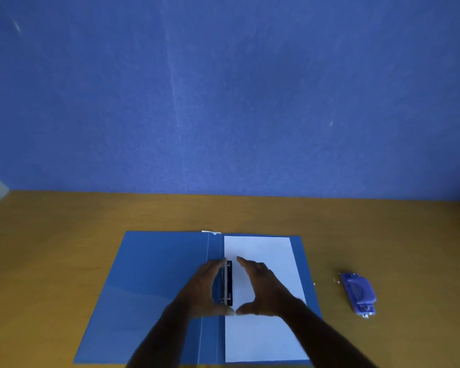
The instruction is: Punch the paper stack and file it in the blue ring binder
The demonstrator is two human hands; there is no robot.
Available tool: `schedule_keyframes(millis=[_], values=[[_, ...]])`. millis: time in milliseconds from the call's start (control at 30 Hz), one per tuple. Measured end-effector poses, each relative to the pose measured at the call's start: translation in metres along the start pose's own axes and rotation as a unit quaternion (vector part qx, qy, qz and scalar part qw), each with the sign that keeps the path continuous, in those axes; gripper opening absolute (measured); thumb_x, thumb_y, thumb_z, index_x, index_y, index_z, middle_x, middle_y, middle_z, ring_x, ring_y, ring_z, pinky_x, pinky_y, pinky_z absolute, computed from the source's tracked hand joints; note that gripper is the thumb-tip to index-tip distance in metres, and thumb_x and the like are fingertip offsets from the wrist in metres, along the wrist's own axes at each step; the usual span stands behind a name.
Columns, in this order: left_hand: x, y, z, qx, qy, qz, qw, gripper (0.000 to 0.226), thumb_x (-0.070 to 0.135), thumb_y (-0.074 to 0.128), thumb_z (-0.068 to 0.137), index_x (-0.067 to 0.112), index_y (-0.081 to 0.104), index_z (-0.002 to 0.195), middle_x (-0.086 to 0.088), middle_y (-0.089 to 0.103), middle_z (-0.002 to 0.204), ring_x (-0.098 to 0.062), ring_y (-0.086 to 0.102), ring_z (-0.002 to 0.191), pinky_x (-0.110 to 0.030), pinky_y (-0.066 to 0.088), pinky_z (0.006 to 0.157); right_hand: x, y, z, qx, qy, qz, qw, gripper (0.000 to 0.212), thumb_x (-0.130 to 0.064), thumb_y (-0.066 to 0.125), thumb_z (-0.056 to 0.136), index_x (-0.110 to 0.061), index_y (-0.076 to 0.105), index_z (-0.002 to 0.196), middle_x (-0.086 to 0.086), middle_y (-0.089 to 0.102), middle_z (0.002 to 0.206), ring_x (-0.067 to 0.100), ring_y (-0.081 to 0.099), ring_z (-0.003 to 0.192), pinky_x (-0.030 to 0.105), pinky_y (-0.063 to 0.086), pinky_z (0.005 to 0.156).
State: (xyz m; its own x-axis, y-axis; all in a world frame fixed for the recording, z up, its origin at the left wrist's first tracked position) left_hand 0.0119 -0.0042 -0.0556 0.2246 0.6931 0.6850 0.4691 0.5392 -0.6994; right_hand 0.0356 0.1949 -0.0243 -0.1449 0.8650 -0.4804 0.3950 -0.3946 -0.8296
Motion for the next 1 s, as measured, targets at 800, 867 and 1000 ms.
schedule_keyframes(millis=[800, 867, 1000], values=[[0.005, -0.007, 0.007, -0.022, -0.001, 0.044, 0.999, 0.113, 0.056, 0.084, 0.060, 0.031, 0.024, 0.153, 0.011, 0.024, 0.156, -0.010, 0.028, 0.141, -0.024, 0.030, 0.113, -0.014, -0.005, 0.021, -0.054, 0.011, -0.021, 0.998, 0.133, -0.051, 0.082, 0.067, -0.021, -0.010, 0.157, 0.009, 0.020, 0.161, 0.027, 0.022, 0.144, 0.042, 0.025, 0.116], [0.002, -0.007, 0.008, -0.022, -0.004, 0.032, 0.999, 0.118, 0.060, 0.086, 0.055, 0.032, 0.025, 0.153, 0.012, 0.024, 0.155, -0.010, 0.028, 0.142, -0.023, 0.030, 0.114, -0.006, -0.006, 0.018, 0.007, 0.021, 0.012, 1.000, 0.125, -0.058, 0.077, 0.069, -0.022, -0.002, 0.158, 0.003, 0.020, 0.163, 0.022, 0.023, 0.145, 0.039, 0.026, 0.117], [0.014, -0.007, 0.005, 0.010, -0.004, 0.045, 0.999, 0.118, 0.079, 0.071, 0.057, 0.035, 0.020, 0.153, 0.011, 0.018, 0.159, -0.012, 0.023, 0.145, -0.032, 0.030, 0.117, 0.028, -0.005, -0.003, 0.126, 0.066, -0.011, 0.990, 0.101, -0.079, 0.047, 0.079, -0.022, 0.018, 0.157, 0.000, 0.024, 0.164, 0.018, 0.022, 0.149, 0.033, 0.022, 0.119]])
Point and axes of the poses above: each hand's wrist, its own z-axis towards the middle knuckle, its own y-axis out of the palm, x = y × z, the point moved 2 cm from there along z, towards the middle knuckle
